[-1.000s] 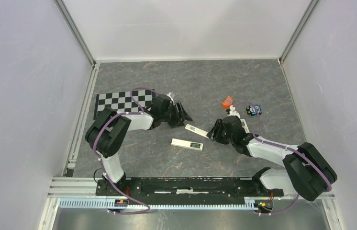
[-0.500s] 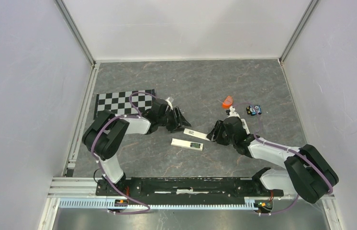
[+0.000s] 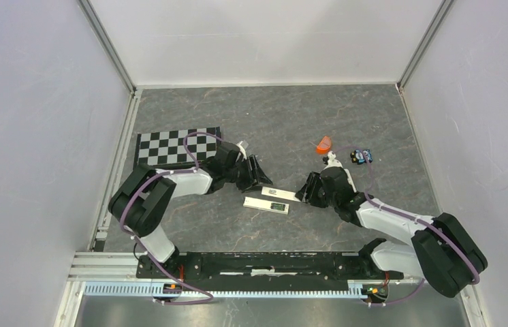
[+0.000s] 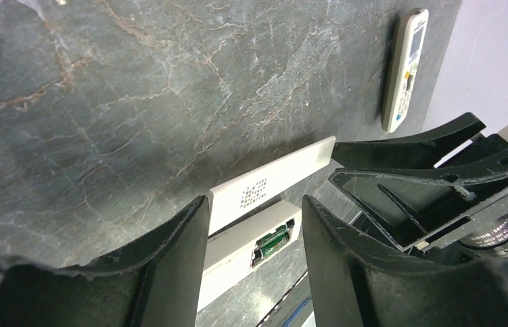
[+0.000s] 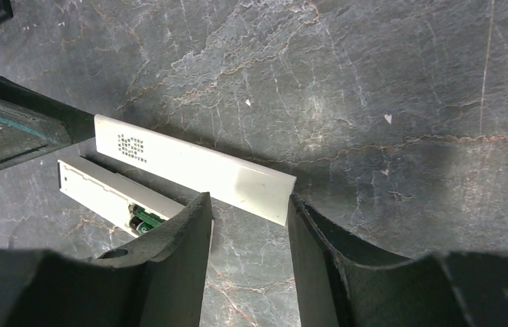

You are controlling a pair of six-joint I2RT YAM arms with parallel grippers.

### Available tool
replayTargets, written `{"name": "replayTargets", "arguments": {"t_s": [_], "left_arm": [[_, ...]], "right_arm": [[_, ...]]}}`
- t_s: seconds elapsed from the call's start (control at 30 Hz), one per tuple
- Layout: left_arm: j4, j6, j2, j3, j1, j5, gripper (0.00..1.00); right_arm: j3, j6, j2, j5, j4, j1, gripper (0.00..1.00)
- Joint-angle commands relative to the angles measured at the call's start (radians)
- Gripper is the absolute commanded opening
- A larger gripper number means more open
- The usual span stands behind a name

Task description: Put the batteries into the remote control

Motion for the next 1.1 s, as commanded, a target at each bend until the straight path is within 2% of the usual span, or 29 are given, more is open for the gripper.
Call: {"name": "replayTargets", "arguments": {"t_s": [0.0, 0.6, 0.8, 1.07], "left_arm": [[-0.032, -0.047, -0.066, 0.028, -0.029, -0.009, 0.58], [-0.196, -0.034, -0.205, 0.015, -0.066, -0.1, 0.59], [-0.257, -0.022, -0.26, -0.017, -0.066, -0.117, 0.59], [-0.292, -0.003, -0.302, -0.063, -0.068, -0.154, 0.6]], "right_arm": [[0.005, -0.001, -0.039, -0.052, 0.053, 0.004, 0.5], [-0.005, -0.016, -0.13, -0.124, -0.012, 0.022, 0.5], [-0.021, 0.004, -0.129, -0.143, -0.004, 0.062, 0.48], [-0.025, 0.043, -0.08, -0.09, 0.029, 0.146, 0.48]]}}
